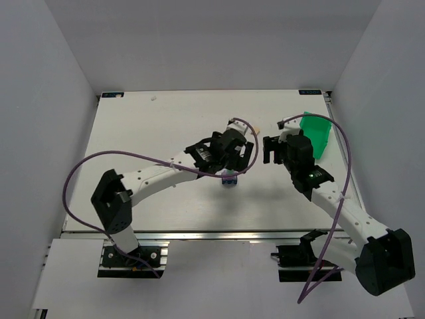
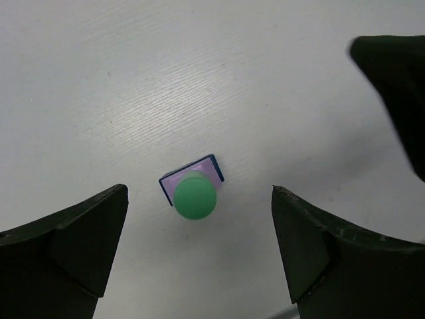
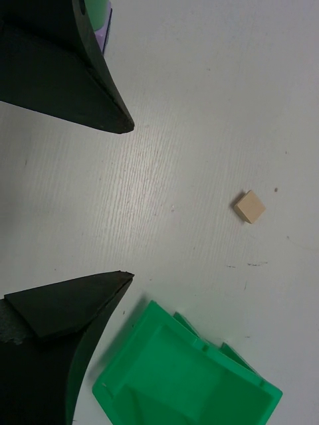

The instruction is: Build the wood block tower

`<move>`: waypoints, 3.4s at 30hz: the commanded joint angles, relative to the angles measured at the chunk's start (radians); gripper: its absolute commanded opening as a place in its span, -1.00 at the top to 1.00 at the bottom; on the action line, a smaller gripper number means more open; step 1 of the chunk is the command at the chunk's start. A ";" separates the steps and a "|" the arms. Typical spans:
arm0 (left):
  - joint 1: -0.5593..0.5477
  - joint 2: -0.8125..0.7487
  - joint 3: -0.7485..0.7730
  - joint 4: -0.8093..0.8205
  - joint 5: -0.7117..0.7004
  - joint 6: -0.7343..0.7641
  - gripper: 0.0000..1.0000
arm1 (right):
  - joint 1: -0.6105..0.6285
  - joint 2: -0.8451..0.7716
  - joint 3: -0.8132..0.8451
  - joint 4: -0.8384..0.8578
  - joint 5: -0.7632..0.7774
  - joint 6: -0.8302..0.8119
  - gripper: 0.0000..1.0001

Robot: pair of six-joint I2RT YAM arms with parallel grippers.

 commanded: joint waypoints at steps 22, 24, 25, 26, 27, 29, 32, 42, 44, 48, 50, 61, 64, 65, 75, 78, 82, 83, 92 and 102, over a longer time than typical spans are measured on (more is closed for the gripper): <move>0.402 -0.481 -0.267 0.065 0.019 -0.092 -0.96 | -0.025 1.122 1.092 -0.581 0.304 0.545 -0.79; 0.410 -0.495 -0.289 0.056 -0.004 -0.097 -0.96 | -0.028 1.164 1.147 -0.589 0.307 0.560 -0.79; 0.413 -0.500 -0.290 0.046 -0.014 -0.098 -0.96 | -0.028 1.200 1.159 -0.587 0.304 0.559 -0.78; 0.418 -0.503 -0.296 0.046 -0.025 -0.100 -0.96 | -0.028 1.219 1.193 -0.592 0.305 0.562 -0.78; 0.419 -0.503 -0.302 0.049 -0.021 -0.098 -0.96 | -0.026 1.252 1.209 -0.601 0.308 0.564 -0.78; 0.425 -0.503 -0.305 0.052 -0.010 -0.100 -0.96 | -0.028 1.280 1.251 -0.612 0.310 0.567 -0.77; 0.431 -0.503 -0.318 0.071 -0.001 -0.094 -0.96 | -0.031 1.311 1.272 -0.597 0.302 0.567 -0.65; 0.453 -0.491 -0.330 0.086 0.019 -0.088 -0.96 | -0.039 1.339 1.261 -0.583 0.284 0.541 -0.21; 0.456 -0.489 -0.330 0.089 0.025 -0.086 -0.96 | -0.039 1.331 1.247 -0.580 0.281 0.541 -0.20; 0.457 -0.488 -0.332 0.095 0.048 -0.086 -0.96 | -0.040 1.303 1.181 -0.548 0.270 0.535 0.09; 0.457 -0.486 -0.331 0.098 0.056 -0.086 -0.96 | -0.040 1.280 1.161 -0.520 0.259 0.522 0.21; 0.456 -0.518 -0.359 0.215 0.351 0.036 -0.96 | -0.043 0.863 0.722 -0.097 -0.130 0.220 0.67; 0.454 -0.546 -0.390 0.276 0.529 0.064 -0.96 | -0.045 0.659 0.559 0.121 -0.456 0.066 0.66; 0.454 -0.552 -0.402 0.290 0.563 0.067 -0.96 | -0.046 0.610 0.469 0.149 -0.541 0.020 0.65; 0.433 -0.649 -0.607 0.723 1.105 0.009 -0.96 | -0.042 0.219 0.100 0.700 -1.239 0.121 0.57; 0.431 -0.633 -0.612 0.773 1.153 -0.017 -0.96 | -0.040 0.255 0.061 1.001 -1.319 0.425 0.58; 0.431 -0.646 -0.647 0.864 1.188 -0.061 -0.92 | -0.042 0.324 0.000 1.525 -1.416 0.736 0.57; 0.431 -0.650 -0.652 0.872 1.190 -0.065 -0.92 | -0.040 0.341 0.003 1.639 -1.448 0.830 0.56; 0.427 -0.635 -0.638 0.878 1.164 -0.051 -0.68 | -0.009 0.447 0.075 1.844 -1.496 1.015 0.45; 0.407 -0.494 -0.571 0.859 1.207 -0.065 -0.49 | 0.018 0.431 0.097 1.844 -1.497 1.005 0.45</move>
